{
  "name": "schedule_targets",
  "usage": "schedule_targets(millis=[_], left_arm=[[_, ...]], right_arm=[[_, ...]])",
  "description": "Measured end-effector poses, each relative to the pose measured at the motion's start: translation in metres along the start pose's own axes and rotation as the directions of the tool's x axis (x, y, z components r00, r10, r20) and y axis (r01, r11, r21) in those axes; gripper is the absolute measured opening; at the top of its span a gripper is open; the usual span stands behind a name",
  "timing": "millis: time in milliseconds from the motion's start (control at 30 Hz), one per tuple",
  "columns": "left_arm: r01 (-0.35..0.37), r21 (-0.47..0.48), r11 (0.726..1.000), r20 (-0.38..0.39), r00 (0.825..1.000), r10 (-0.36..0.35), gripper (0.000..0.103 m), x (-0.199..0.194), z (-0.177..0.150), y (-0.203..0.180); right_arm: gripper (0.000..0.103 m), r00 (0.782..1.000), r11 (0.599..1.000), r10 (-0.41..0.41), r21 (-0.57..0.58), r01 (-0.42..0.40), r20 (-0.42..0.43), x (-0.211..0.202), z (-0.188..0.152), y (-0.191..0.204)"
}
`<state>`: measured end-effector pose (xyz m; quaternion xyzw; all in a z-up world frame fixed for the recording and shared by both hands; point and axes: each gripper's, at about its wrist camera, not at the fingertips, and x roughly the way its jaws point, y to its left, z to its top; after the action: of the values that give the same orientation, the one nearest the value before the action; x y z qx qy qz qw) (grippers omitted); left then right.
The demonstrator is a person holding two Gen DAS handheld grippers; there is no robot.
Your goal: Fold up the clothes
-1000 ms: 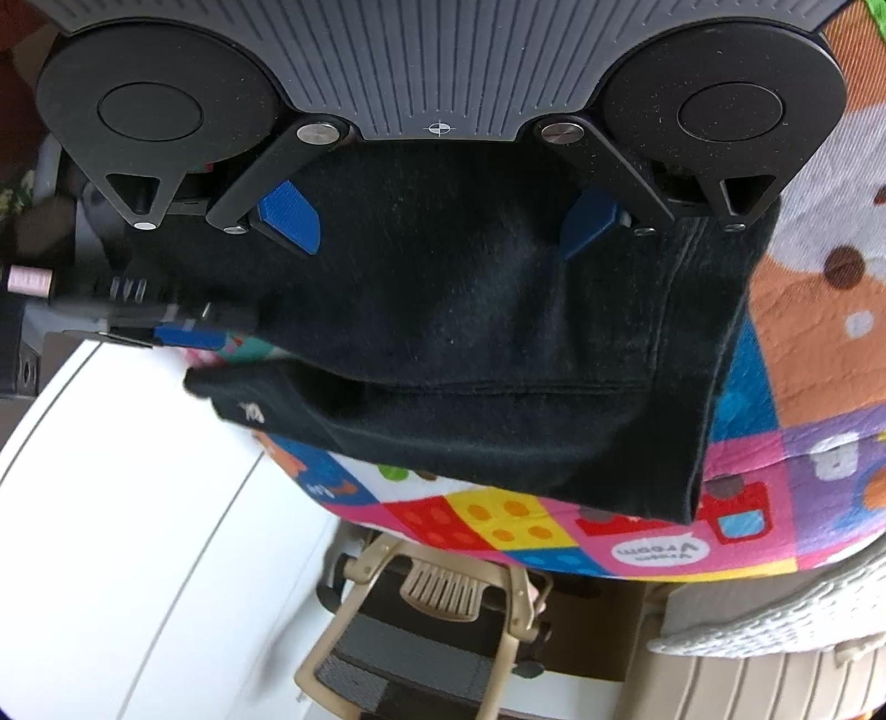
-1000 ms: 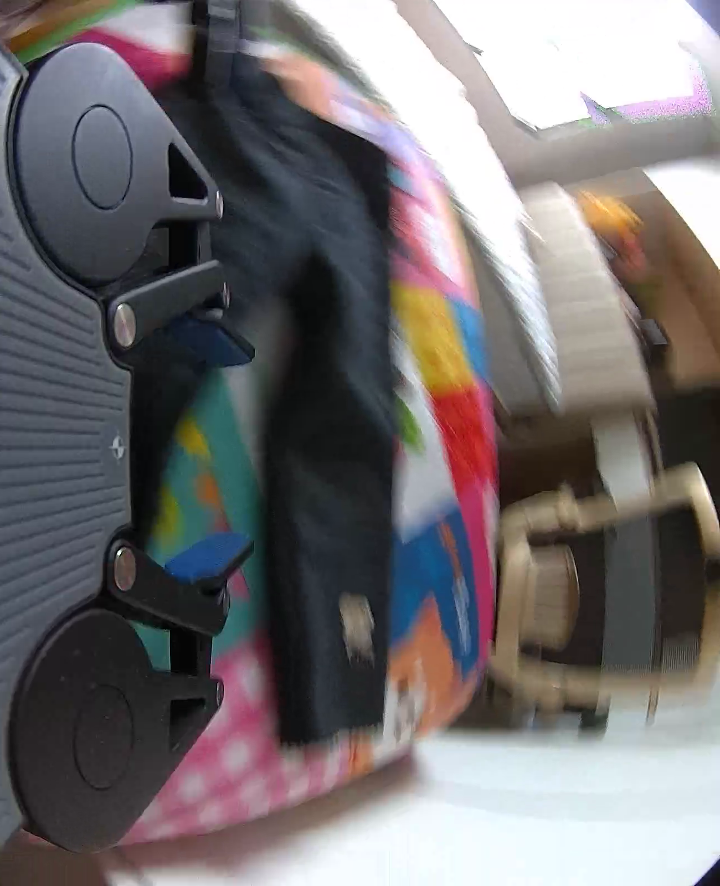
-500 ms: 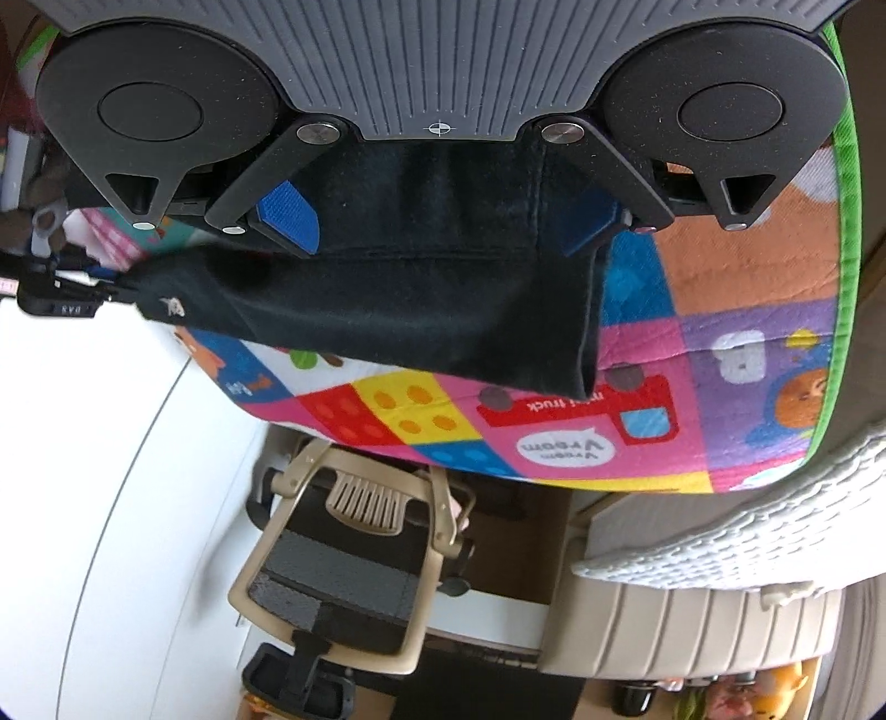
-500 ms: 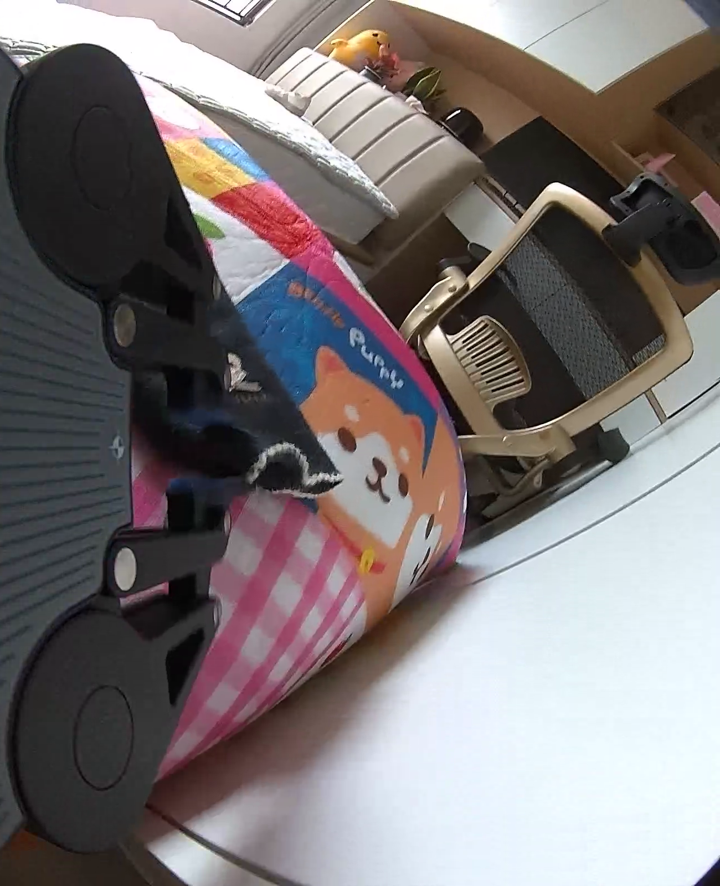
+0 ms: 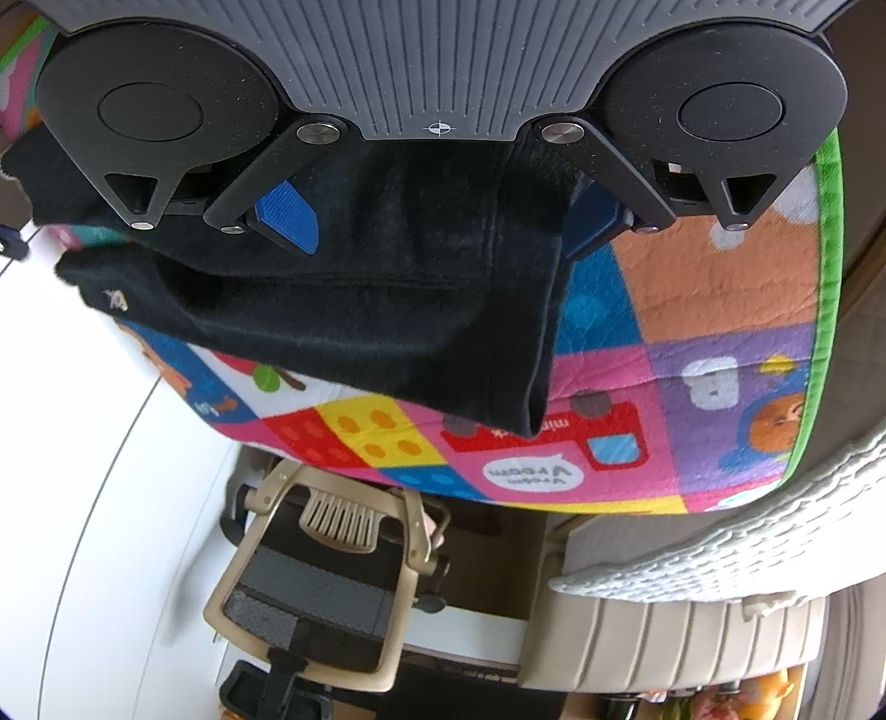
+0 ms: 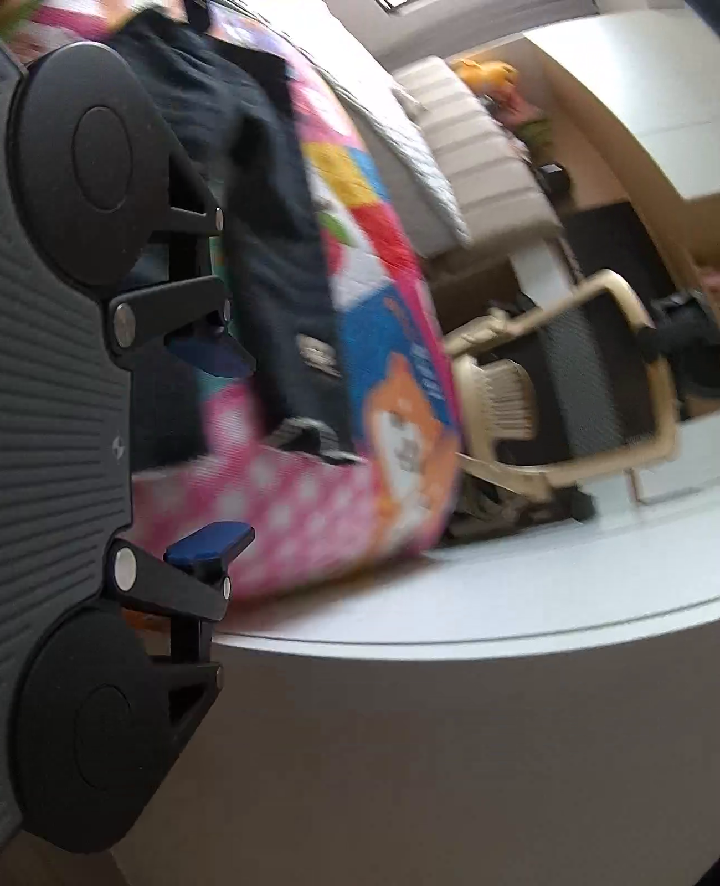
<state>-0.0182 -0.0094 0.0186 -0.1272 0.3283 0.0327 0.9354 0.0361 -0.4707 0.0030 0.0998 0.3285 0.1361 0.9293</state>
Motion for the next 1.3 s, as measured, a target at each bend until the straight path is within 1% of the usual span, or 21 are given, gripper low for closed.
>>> schedule_targets(millis=[33, 67, 133, 167, 200, 300, 400, 567, 600, 667, 700, 767, 800, 833, 867, 900, 967, 1033, 1100, 1167, 1300], left_arm=[[-0.005, -0.001, 1.000, -0.003, 1.000, 0.005, 0.098, 0.001, -0.001, 0.000], [-0.009, -0.003, 1.000, -0.005, 1.000, 0.009, 0.098, 0.002, -0.002, -0.001], [-0.016, -0.006, 1.000, -0.010, 1.000, 0.016, 0.098, 0.003, -0.004, -0.001], [-0.018, -0.006, 1.000, -0.011, 1.000, 0.018, 0.098, 0.003, -0.006, -0.001], [-0.020, -0.006, 1.000, -0.013, 1.000, 0.020, 0.098, 0.003, -0.007, -0.001], [-0.021, -0.018, 1.000, -0.022, 1.000, 0.021, 0.098, 0.002, -0.009, 0.001], [-0.023, -0.031, 0.999, -0.030, 0.999, 0.022, 0.099, 0.002, -0.012, 0.004], [-0.032, -0.050, 0.998, -0.019, 0.999, 0.031, 0.099, -0.002, -0.015, 0.008], [-0.029, -0.046, 0.999, -0.006, 1.000, 0.028, 0.099, -0.005, -0.014, 0.007], [-0.010, -0.023, 1.000, 0.024, 1.000, 0.011, 0.099, -0.011, -0.010, 0.000], [0.006, -0.005, 1.000, 0.040, 0.999, -0.006, 0.099, -0.014, -0.007, -0.006], [0.041, 0.035, 0.999, 0.050, 0.998, -0.043, 0.099, -0.012, -0.001, -0.019], [0.054, 0.050, 0.997, 0.049, 0.997, -0.056, 0.099, -0.010, 0.000, -0.026], [0.065, 0.060, 0.996, 0.042, 0.997, -0.068, 0.099, -0.007, 0.000, -0.032], [0.076, 0.068, 0.995, 0.033, 0.996, -0.078, 0.099, -0.004, 0.000, -0.038], [0.086, 0.076, 0.993, 0.023, 0.996, -0.088, 0.099, -0.002, -0.001, -0.043], [0.102, 0.081, 0.992, 0.007, 0.995, -0.103, 0.099, 0.002, -0.005, -0.050], [0.111, 0.082, 0.990, -0.007, 0.994, -0.110, 0.099, 0.005, -0.008, -0.054], [0.106, 0.083, 0.991, -0.015, 0.994, -0.105, 0.099, 0.008, -0.010, -0.056], [0.094, 0.081, 0.992, -0.022, 0.995, -0.092, 0.100, 0.012, -0.012, -0.056], [0.066, 0.049, 0.997, -0.043, 0.997, -0.064, 0.102, 0.020, -0.015, -0.051]], right_arm=[[0.055, 1.000, 1.000, 0.009, -0.009, -0.009, -0.022, 0.001, -0.005, 0.000], [0.038, 1.000, 0.999, -0.003, -0.032, 0.002, -0.029, 0.004, -0.009, 0.004], [0.021, 0.999, 0.997, -0.026, -0.078, 0.023, -0.037, 0.010, -0.015, 0.010], [0.015, 0.999, 0.995, -0.031, -0.096, 0.028, -0.026, 0.013, -0.014, 0.014], [0.013, 0.999, 0.994, -0.027, -0.103, 0.025, -0.022, 0.017, -0.011, 0.017], [0.012, 0.999, 0.989, -0.044, -0.144, 0.045, 0.007, 0.034, 0.007, 0.023], [0.011, 0.994, 0.978, -0.105, -0.176, 0.109, 0.028, 0.046, 0.020, 0.022], [0.012, 0.987, 0.978, -0.156, -0.131, 0.159, 0.039, 0.037, 0.021, 0.010], [0.013, 0.987, 0.980, -0.157, -0.121, 0.161, 0.045, 0.034, 0.020, 0.008], [0.015, 0.991, 0.986, -0.118, -0.110, 0.124, 0.065, 0.027, 0.021, 0.012], [0.019, 0.992, 0.988, -0.102, -0.107, 0.110, 0.073, 0.026, 0.022, 0.015], [0.058, 0.992, 0.989, -0.099, -0.107, 0.107, 0.075, 0.032, 0.026, 0.024], [0.060, 0.991, 0.988, -0.111, -0.100, 0.118, 0.070, 0.040, 0.028, 0.027], [0.059, 0.991, 0.987, -0.120, -0.097, 0.126, 0.068, 0.046, 0.031, 0.029], [0.041, 0.990, 0.986, -0.118, -0.110, 0.125, 0.072, 0.049, 0.033, 0.030], [0.028, 0.990, 0.985, -0.115, -0.122, 0.124, 0.076, 0.053, 0.035, 0.032], [0.012, 0.990, 0.982, -0.111, -0.147, 0.122, 0.084, 0.059, 0.039, 0.034], [0.007, 0.990, 0.978, -0.106, -0.172, 0.121, 0.092, 0.065, 0.044, 0.037], [0.007, 0.989, 0.973, -0.106, -0.196, 0.124, 0.103, 0.071, 0.048, 0.039], [0.007, 0.983, 0.965, -0.141, -0.205, 0.163, 0.118, 0.074, 0.053, 0.037], [0.008, 0.977, 0.968, -0.206, -0.130, 0.212, 0.064, 0.084, 0.049, 0.017]])
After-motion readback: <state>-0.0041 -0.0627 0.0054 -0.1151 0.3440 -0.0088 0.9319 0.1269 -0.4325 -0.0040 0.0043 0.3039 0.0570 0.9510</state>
